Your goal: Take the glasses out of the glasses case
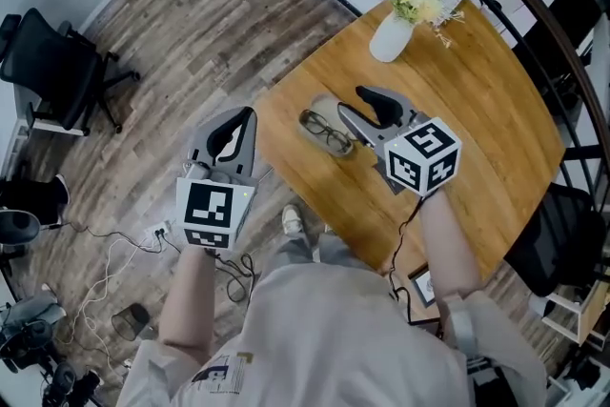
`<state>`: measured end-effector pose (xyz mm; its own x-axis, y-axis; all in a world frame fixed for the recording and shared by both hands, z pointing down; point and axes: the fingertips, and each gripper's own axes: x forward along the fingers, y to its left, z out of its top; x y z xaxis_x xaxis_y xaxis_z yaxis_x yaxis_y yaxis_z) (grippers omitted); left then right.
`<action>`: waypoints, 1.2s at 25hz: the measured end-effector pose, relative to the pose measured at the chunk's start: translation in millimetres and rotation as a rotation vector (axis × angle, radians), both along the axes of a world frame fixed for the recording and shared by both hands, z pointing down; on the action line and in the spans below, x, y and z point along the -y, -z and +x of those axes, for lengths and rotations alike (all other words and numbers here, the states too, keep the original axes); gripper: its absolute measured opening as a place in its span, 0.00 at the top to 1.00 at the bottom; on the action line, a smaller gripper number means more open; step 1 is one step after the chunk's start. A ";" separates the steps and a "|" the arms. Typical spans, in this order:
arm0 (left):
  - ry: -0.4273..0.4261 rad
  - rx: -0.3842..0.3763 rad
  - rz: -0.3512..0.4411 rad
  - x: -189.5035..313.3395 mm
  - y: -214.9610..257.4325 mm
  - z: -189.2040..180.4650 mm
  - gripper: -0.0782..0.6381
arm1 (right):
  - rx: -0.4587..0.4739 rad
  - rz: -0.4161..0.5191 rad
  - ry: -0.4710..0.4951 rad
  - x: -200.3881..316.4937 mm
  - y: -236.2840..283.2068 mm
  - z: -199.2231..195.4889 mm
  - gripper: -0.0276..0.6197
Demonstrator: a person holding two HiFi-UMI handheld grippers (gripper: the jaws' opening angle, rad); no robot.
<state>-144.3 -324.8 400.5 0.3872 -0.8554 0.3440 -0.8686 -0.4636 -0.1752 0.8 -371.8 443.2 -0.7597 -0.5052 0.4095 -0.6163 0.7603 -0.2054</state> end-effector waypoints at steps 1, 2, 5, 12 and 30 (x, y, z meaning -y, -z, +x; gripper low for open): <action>-0.001 0.002 -0.015 1.8 -6.8 0.1 0.87 | -0.013 -0.024 0.004 1.9 -12.9 -2.4 0.64; -0.003 0.007 -0.029 3.6 -13.2 0.0 0.87 | -0.027 -0.046 0.010 3.9 -25.5 -5.0 0.64; -0.015 0.036 -0.063 8.0 -32.2 3.0 0.87 | -0.089 -0.101 0.034 9.2 -65.3 -10.9 0.64; -0.034 0.047 -0.163 14.3 -89.2 13.4 0.87 | -0.174 -0.248 0.067 13.1 -155.4 -9.0 0.64; -0.055 0.022 -0.293 15.4 -150.5 14.9 0.87 | -0.367 -0.499 0.285 -18.0 -288.7 -14.1 0.64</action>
<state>-129.4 -340.2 551.0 0.4200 -0.6961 0.5822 -0.8381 -0.5436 -0.0453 -13.3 -353.8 731.8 -0.6021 0.0108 0.7983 -0.5026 0.7718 -0.3895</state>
